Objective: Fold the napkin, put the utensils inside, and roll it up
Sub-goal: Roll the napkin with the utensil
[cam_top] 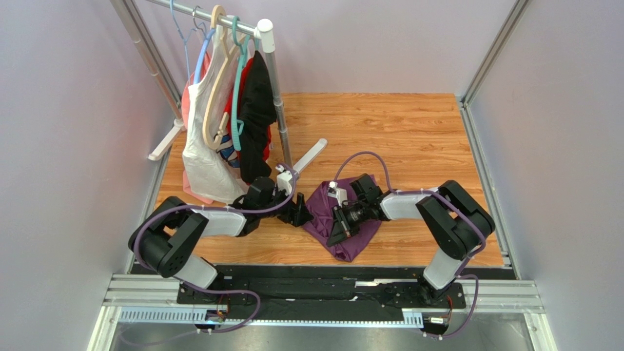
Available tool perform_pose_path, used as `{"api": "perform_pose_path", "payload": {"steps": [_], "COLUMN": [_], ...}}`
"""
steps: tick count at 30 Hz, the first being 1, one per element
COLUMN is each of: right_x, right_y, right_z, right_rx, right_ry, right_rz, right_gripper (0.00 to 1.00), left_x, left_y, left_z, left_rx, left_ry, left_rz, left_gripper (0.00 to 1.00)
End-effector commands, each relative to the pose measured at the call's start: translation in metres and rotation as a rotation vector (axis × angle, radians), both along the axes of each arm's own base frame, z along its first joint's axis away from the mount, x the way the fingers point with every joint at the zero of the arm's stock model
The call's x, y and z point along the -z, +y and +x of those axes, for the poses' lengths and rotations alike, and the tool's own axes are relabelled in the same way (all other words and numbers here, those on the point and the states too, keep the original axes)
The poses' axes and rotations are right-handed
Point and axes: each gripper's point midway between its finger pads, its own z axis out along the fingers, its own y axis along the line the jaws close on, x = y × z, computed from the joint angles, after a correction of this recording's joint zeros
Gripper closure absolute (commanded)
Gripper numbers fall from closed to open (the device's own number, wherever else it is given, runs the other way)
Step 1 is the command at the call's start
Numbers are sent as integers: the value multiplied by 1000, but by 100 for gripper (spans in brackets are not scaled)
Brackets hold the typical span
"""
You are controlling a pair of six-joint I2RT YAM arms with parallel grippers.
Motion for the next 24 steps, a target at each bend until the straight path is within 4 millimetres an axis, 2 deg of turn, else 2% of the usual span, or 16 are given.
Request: {"api": "perform_pose_path", "payload": {"steps": [1, 3, 6, 8, 9, 11, 12, 15, 18, 19, 21, 23, 24], "right_x": [-3, -3, -3, -2, -2, -2, -3, -9, -23, -26, -41, -48, -61], "right_y": [5, 5, 5, 6, 7, 7, 7, 5, 1, -1, -5, -12, -14], "right_z": [11, 14, 17, 18, 19, 20, 21, 26, 32, 31, 38, 42, 46], "right_rx": [-15, -11, -10, -10, -10, -8, -5, 12, 39, 46, 67, 103, 120], "right_ry": [-22, -19, -11, -8, -8, -4, -6, -16, -46, -42, -94, -129, -180], "right_rz": [43, 50, 57, 58, 58, 58, 56, 54, 56, 44, 49, 11, 17], "right_gripper": [100, 100, 100, 100, 100, 100, 100, 90, 67, 48, 40, 34, 32], "left_x": [-9, -7, -4, -2, -1, 2, 3, 8, 12, 15, 16, 21, 22], "left_y": [-11, -12, -12, -13, -13, -14, -13, -8, -3, -2, -3, -3, -2], "left_z": [11, 10, 9, 9, 8, 8, 8, 10, 11, 11, 12, 12, 11], "left_rx": [13, 17, 20, 27, 31, 31, 30, 8, -8, -12, -6, -2, 3], "left_ry": [-29, -21, -10, -2, 2, 22, 31, 57, 88, 101, 119, 143, 152], "left_rz": [-39, -37, -33, -32, -29, -19, -11, 36, 85, 98, 112, 130, 134], "left_gripper": [30, 37, 60, 69, 84, 99, 100, 100, 100, 100, 100, 100, 100]}}
